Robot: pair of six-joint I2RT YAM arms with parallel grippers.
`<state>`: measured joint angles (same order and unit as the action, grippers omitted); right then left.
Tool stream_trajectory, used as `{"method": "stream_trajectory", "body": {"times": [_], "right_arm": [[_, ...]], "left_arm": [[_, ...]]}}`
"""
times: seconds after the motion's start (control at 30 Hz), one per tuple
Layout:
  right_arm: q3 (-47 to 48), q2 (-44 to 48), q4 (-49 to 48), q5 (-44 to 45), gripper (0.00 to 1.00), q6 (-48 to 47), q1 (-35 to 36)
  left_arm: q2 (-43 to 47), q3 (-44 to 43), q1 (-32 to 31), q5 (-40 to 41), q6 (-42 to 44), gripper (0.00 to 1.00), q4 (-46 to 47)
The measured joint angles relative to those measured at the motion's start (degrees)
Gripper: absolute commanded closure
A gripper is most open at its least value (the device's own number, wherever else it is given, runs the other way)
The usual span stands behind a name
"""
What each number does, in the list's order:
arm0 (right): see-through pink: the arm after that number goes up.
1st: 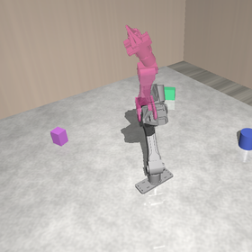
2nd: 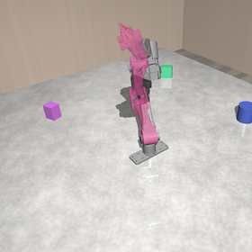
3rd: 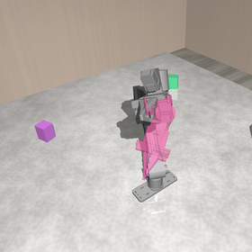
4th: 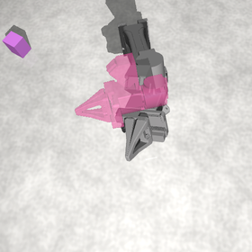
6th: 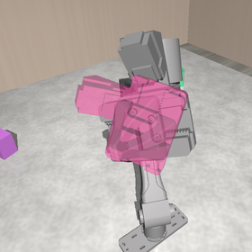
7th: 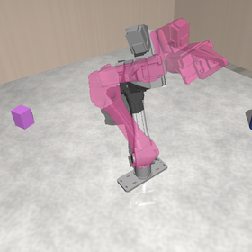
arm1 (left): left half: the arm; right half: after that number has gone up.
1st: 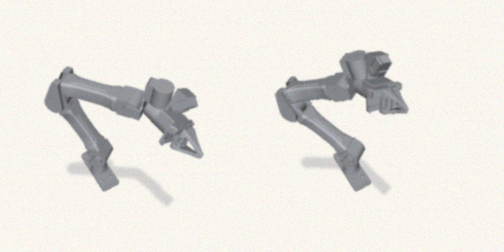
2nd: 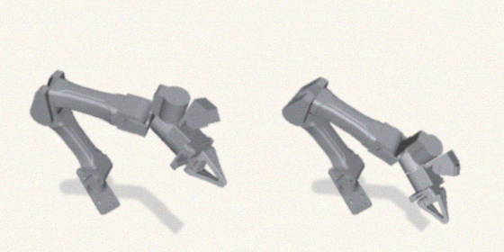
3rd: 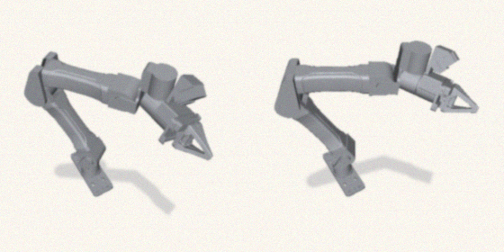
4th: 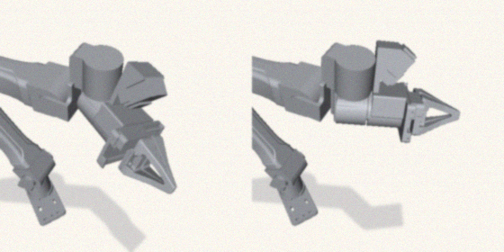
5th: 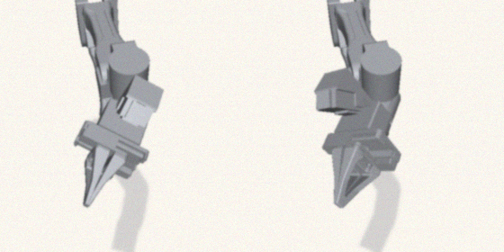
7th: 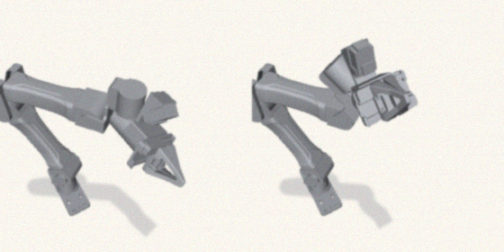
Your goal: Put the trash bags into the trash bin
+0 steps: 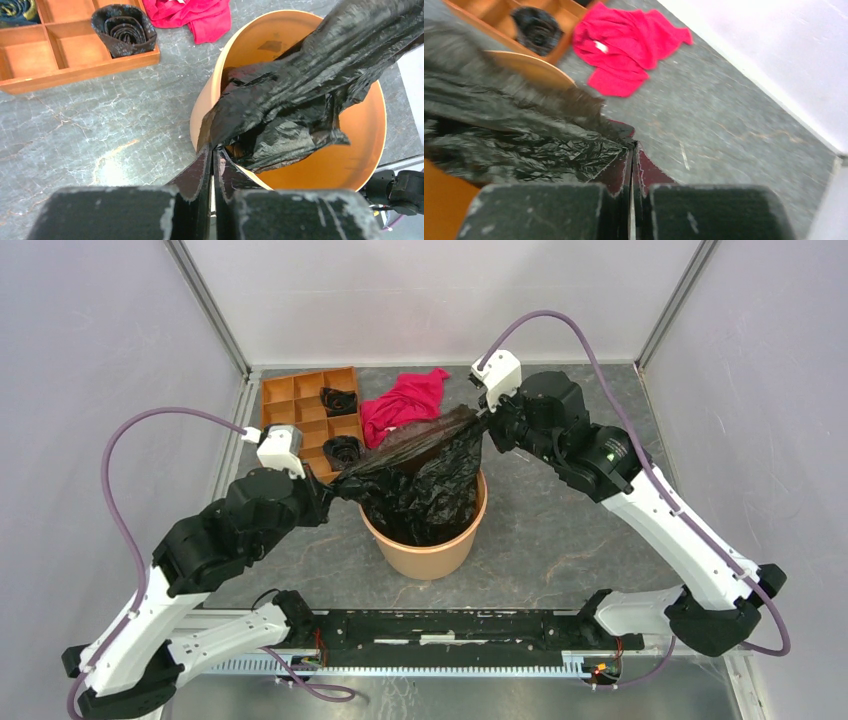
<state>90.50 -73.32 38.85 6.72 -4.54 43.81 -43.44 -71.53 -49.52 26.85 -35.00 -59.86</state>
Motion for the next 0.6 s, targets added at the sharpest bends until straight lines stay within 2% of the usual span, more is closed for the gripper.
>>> {"method": "stream_trajectory", "body": {"times": [0.03,0.17,0.33,0.4,0.5,0.6], "right_arm": [[0.07,-0.02,0.74,2.12,1.00,-0.68,0.00],[1.53,-2.10,3.80,12.33,0.86,-2.47,0.02],[1.51,-6.12,6.34,22.97,0.42,-1.79,-0.02],[1.60,-6.67,8.26,24.46,0.28,-0.04,-0.02],[1.79,-5.25,10.78,23.04,0.16,4.28,-0.07],[1.11,-1.73,11.63,20.55,0.13,6.93,-0.07]], "left_arm": [[0.11,-0.48,0.00,0.04,0.66,0.95,-0.13],[0.07,-2.49,0.00,-0.07,2.32,0.98,-0.87],[-0.02,-2.69,0.00,-1.33,3.17,0.98,-1.38],[-0.02,-2.69,0.00,-2.01,3.21,0.98,-1.40],[0.02,-2.69,0.00,-3.21,3.45,0.98,-1.36],[0.26,-2.69,0.00,-4.81,4.37,0.98,-1.18]]}}
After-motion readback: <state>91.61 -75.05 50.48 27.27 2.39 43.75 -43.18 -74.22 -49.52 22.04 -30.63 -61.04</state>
